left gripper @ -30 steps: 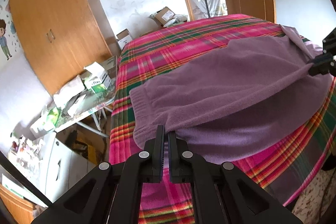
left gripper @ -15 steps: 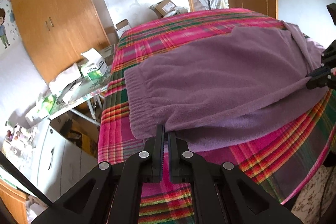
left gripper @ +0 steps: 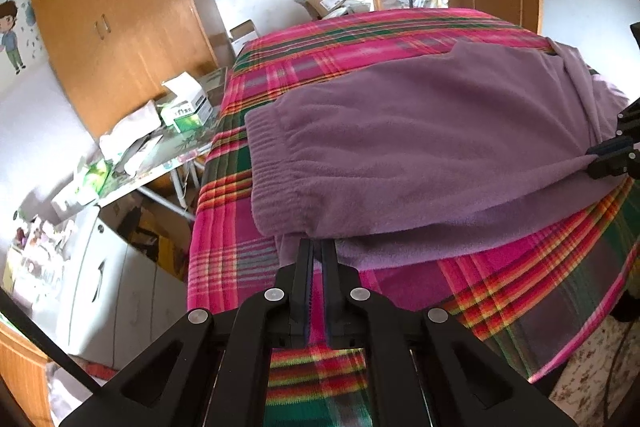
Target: Fold clothes
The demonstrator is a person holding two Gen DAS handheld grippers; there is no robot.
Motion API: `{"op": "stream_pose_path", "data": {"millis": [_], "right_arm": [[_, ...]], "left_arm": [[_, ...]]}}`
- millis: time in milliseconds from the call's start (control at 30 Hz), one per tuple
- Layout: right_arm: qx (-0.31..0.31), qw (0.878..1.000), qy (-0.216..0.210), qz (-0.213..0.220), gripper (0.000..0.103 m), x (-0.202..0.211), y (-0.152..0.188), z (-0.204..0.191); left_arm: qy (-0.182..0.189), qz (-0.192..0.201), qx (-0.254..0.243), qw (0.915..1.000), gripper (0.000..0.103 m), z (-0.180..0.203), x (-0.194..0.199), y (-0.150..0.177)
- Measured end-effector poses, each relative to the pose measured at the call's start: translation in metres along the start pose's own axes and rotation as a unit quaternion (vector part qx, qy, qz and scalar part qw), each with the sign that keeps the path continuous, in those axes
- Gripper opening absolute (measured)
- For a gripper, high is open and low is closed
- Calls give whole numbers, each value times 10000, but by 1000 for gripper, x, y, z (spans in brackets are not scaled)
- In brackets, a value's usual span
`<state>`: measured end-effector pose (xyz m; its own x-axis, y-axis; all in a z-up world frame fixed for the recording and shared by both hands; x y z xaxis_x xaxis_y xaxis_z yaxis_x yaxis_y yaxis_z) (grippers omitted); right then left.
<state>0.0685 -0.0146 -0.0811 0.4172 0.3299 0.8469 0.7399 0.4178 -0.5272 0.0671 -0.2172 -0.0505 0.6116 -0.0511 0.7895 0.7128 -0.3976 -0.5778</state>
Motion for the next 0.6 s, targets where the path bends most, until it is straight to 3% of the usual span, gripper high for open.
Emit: {"op": "stream_pose_path", "data": {"millis": [200, 367, 533, 600], "right_arm": [[-64, 9990, -435, -16, 8, 5, 4, -14], [-73, 9984, -510, 241, 8, 23, 4, -18], [-488, 9973, -161, 533, 10, 51, 10, 19], [-658, 9964, 49, 530, 21, 59, 16, 39]], "left_arm": [[16, 79, 321, 9995, 5, -2, 19, 5], [302, 495, 489, 9971, 5, 13, 47, -7], [815, 522, -77, 9953, 6, 64, 49, -29], [1065, 554, -390, 9920, 7, 92, 47, -40]]}}
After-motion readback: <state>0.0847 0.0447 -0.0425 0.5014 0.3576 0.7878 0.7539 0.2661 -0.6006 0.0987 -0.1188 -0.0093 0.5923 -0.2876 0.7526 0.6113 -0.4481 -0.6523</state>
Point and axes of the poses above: each gripper's, at about its wrist camera, not at the fingertips, and x roughly against the way its jaws point, z to its right, y to its underside, the point moved 10 cm from there along -x, roughly the way its jaws point, and after that the axes turned 6 degrees about -z, right-handed, at the moved point
